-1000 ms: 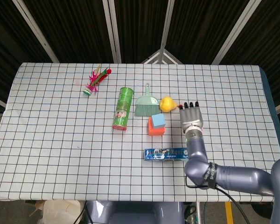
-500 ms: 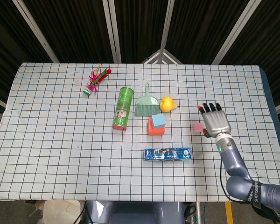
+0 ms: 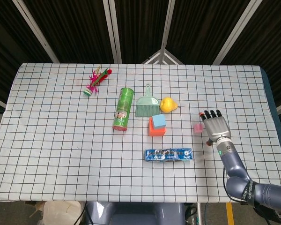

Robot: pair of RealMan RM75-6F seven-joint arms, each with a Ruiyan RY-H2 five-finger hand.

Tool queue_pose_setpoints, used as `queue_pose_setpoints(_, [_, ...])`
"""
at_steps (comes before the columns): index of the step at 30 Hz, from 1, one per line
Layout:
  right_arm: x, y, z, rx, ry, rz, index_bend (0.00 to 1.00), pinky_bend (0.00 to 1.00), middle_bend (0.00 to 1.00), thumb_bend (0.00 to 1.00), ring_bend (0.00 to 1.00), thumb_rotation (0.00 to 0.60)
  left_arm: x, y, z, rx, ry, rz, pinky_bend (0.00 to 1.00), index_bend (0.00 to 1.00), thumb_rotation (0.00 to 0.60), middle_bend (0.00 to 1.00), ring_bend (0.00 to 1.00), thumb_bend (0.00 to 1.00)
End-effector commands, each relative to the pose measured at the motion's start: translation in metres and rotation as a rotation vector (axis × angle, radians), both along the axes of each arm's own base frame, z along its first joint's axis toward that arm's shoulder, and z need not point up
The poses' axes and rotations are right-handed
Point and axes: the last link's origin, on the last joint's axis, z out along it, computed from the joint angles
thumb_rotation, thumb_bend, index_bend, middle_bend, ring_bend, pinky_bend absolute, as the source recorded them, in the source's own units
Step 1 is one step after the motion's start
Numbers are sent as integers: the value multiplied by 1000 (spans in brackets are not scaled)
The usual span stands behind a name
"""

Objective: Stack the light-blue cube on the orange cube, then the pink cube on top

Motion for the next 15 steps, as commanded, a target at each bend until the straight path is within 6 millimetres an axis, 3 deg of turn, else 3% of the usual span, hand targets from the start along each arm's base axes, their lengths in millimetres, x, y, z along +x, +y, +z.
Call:
queue_pose_setpoints(1, [6,-4,-3,7,14,16,52,15,78,97,24,600,0,1,0,2,0,2,0,97,600,0,0,161])
queue_pose_setpoints(6, [15,-7,-12,30,18,26,71,15,78,96,24,600,-1,2,-1,2,4,11,0,98,600,0,0,161])
queue_pose_setpoints(12, [19,-14,-31,51,-17,-11,193,15,78,96,24,600,-1,1,0,7,5,15,0,98,600,0,0,161])
queue_pose_setpoints(15, [17,-18,-39,58,-21,-28,232,15,78,144,24,600,-2,1,1,9,5,19,0,98,600,0,0,161])
